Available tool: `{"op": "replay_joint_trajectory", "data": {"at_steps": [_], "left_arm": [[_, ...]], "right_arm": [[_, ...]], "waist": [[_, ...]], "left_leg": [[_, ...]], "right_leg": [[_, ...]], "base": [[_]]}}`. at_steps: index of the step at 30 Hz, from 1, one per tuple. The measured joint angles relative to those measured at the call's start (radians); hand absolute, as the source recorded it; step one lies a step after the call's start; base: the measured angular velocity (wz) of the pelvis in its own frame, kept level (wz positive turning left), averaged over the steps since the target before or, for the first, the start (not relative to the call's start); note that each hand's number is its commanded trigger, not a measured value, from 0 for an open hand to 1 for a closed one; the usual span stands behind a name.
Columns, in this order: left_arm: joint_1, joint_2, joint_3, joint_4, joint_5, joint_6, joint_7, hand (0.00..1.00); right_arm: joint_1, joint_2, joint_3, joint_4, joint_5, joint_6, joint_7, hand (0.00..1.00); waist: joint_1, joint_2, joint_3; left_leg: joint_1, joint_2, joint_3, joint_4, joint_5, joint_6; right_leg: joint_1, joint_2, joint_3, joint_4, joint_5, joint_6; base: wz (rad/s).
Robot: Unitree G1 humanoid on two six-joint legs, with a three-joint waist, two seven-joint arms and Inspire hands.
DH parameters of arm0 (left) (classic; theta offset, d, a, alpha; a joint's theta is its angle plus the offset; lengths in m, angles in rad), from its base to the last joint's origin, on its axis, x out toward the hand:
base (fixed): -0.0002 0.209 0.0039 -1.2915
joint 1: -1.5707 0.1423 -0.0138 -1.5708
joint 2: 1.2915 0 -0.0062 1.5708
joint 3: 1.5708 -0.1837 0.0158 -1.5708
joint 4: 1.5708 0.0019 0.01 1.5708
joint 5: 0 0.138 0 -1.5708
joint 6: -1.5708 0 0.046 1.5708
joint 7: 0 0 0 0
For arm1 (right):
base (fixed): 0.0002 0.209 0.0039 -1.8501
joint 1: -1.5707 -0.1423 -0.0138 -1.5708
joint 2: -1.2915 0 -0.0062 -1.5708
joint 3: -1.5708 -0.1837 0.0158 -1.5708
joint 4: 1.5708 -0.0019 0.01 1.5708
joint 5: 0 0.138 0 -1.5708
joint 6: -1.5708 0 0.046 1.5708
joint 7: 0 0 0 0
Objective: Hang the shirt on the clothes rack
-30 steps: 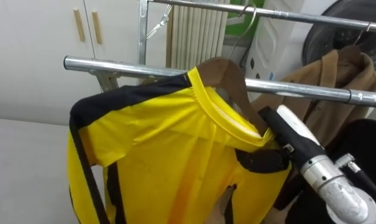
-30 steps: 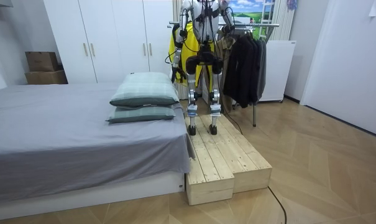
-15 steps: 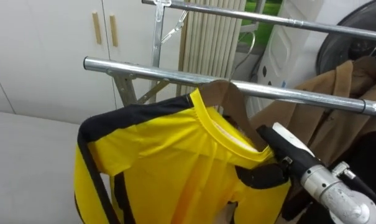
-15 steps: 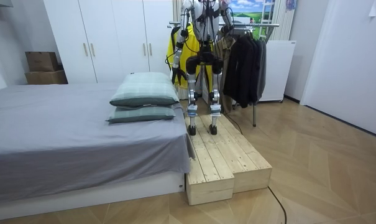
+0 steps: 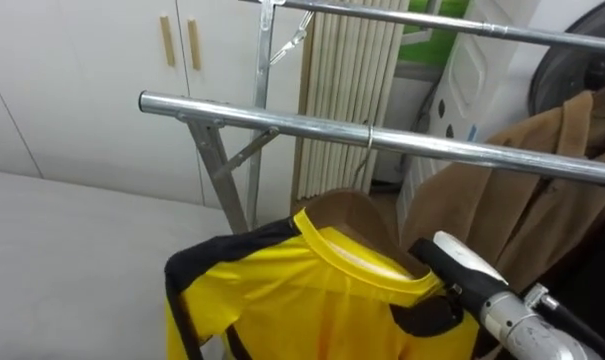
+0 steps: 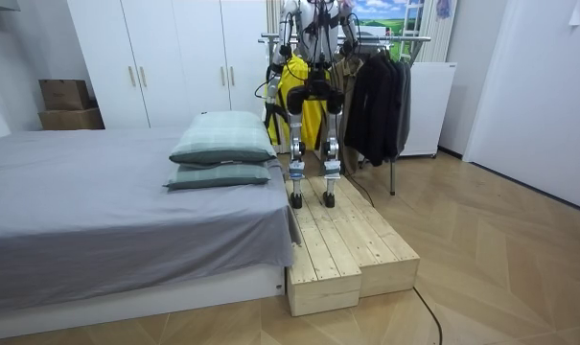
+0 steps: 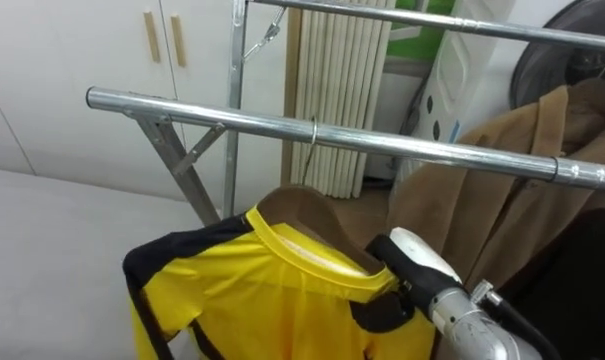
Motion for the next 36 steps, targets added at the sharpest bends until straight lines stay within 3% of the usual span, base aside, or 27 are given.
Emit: {"op": "replay_joint_trajectory", "data": {"at_steps": [7,13,16,20,29,31,32,33,36], "left_arm": [[0.0,-0.001,0.001,0.0,0.001,-0.001,0.001,0.0],[0.001,-0.001,-0.001,-0.001,0.001,0.0,0.018,0.0],[0.002,-0.001,-0.003,-0.001,0.001,0.0,0.021,0.0],[0.007,-0.002,-0.003,-0.001,0.001,0.0,0.022,0.0],[0.012,-0.002,-0.003,-0.001,0.0,0.0,0.039,0.0],[0.011,-0.002,-0.003,-0.001,0.0,0.0,0.039,0.0],[0.011,-0.002,-0.003,-0.001,0.0,0.0,0.039,0.0],[0.011,-0.002,-0.003,-0.001,0.0,0.0,0.039,0.0],[0.011,-0.002,-0.003,-0.001,0.0,0.0,0.042,0.0]], "right_arm": [[0.0,0.028,-0.002,0.069,0.0,-0.006,-0.025,1.0],[0.014,0.038,-0.003,0.109,0.01,-0.014,-0.056,1.0],[0.017,0.038,-0.003,0.109,0.01,-0.013,-0.058,1.0],[0.028,0.039,-0.003,0.112,0.01,-0.015,-0.073,1.0],[0.039,0.043,-0.003,0.121,0.015,-0.014,-0.089,1.0],[0.039,0.043,-0.003,0.124,0.017,-0.015,-0.092,0.65],[0.039,0.043,-0.003,0.126,0.019,-0.015,-0.093,0.15],[0.039,0.043,-0.003,0.126,0.021,-0.015,-0.093,0.0],[0.039,0.043,-0.004,0.126,0.026,-0.016,-0.092,0.0]], "waist": [[-0.009,0.004,0.0013],[-0.02,0.003,-0.0023],[-0.024,0.006,-0.0059],[-0.028,0.012,-0.0171],[-0.039,0.007,-0.0144],[-0.039,0.006,-0.0139],[-0.039,0.006,-0.0138],[-0.04,0.006,-0.0136],[-0.041,0.005,-0.0124]], "left_leg": [[0.013,-0.002,-0.003,0.004,-0.001,0.0],[0.012,-0.004,-0.002,0.01,-0.001,0.0],[0.013,-0.004,-0.002,0.01,-0.001,0.0],[0.023,-0.004,-0.004,0.011,0.0,0.0],[0.032,-0.004,-0.004,0.004,-0.001,-0.001],[0.032,-0.004,-0.004,0.004,-0.001,-0.001],[0.032,-0.004,-0.004,0.004,-0.001,-0.001],[0.032,-0.004,-0.004,0.004,-0.001,-0.001],[0.029,-0.004,-0.003,0.005,-0.002,-0.001]], "right_leg": [[0.017,0.0,-0.001,-0.002,-0.002,0.001],[0.022,0.0,-0.003,-0.001,-0.002,0.002],[0.022,0.0,-0.003,-0.001,-0.002,0.001],[0.031,0.0,-0.007,-0.002,-0.002,0.001],[0.041,0.001,-0.002,-0.016,-0.002,0.001],[0.04,0.001,-0.002,-0.016,-0.002,0.001],[0.04,0.001,-0.002,-0.016,-0.002,0.001],[0.039,0.001,-0.002,-0.016,-0.002,0.001],[0.035,0.002,-0.002,-0.017,-0.002,0.001]], "base": [[0.01],[0.0],[0.0],[0.02],[0.0],[0.0],[0.0],[0.0],[0.0]]}}
